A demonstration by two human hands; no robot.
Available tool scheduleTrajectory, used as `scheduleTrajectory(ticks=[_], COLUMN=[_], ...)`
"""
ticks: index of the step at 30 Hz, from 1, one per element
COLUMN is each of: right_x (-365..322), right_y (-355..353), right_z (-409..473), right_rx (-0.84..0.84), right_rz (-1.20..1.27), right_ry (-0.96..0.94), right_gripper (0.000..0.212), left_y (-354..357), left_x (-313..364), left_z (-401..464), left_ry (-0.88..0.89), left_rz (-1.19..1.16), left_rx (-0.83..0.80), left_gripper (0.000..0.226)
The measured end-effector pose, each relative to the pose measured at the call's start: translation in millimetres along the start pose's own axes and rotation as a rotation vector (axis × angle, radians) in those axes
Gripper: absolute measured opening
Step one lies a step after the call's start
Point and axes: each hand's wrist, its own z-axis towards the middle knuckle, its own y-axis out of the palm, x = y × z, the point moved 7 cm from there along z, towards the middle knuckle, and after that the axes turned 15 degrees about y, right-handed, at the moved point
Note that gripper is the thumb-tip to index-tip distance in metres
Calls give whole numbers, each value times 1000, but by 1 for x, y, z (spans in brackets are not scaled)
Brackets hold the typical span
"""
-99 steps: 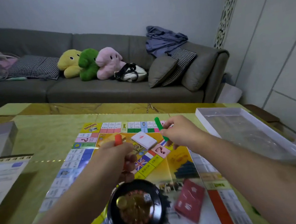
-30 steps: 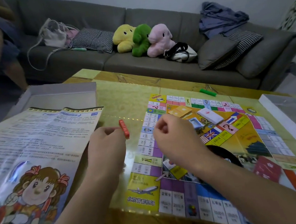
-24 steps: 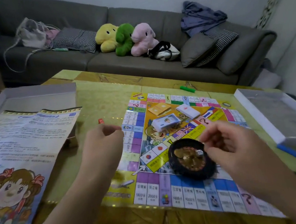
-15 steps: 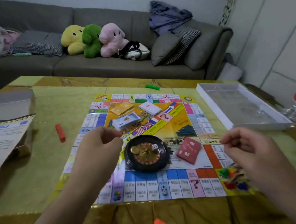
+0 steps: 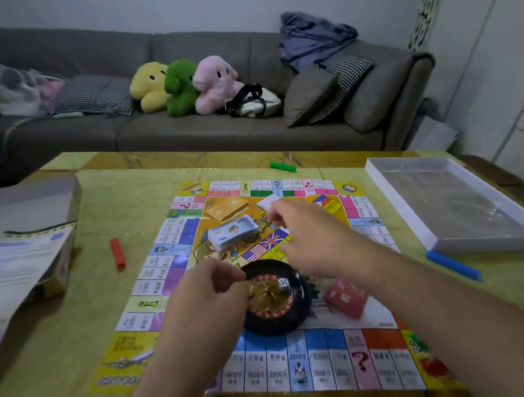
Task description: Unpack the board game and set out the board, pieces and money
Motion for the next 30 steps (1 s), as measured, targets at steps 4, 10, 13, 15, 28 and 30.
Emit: scheduleTrajectory(ticks=[4, 10, 13, 15, 28, 30], right_x=[-50, -79, -82, -82, -70, -70], right_y=[35, 71, 73, 75, 78, 79], right_z=[64, 110, 118, 120, 124, 124], right_rx=[-84, -174, -180, -167, -260, -263], right_rz=[-246, -505, -538, -549, -549, -537], right_ry=[-162, -261, -267, -268, -184, -176], right_gripper=[65, 54, 41, 37, 61, 63], left_y=[-10, -21, -24, -27, -27, -28], left_x=[-8, -14, -16, -19, -22, -22], left_z=[13, 31, 36, 39, 41, 41], left_ry=[-26, -23, -24, -28, -47, -45], left_rz=[3, 14, 12, 23, 54, 55], left_rx=[20, 27, 20, 19, 3, 6], left_gripper=[17, 14, 16, 17, 19, 18])
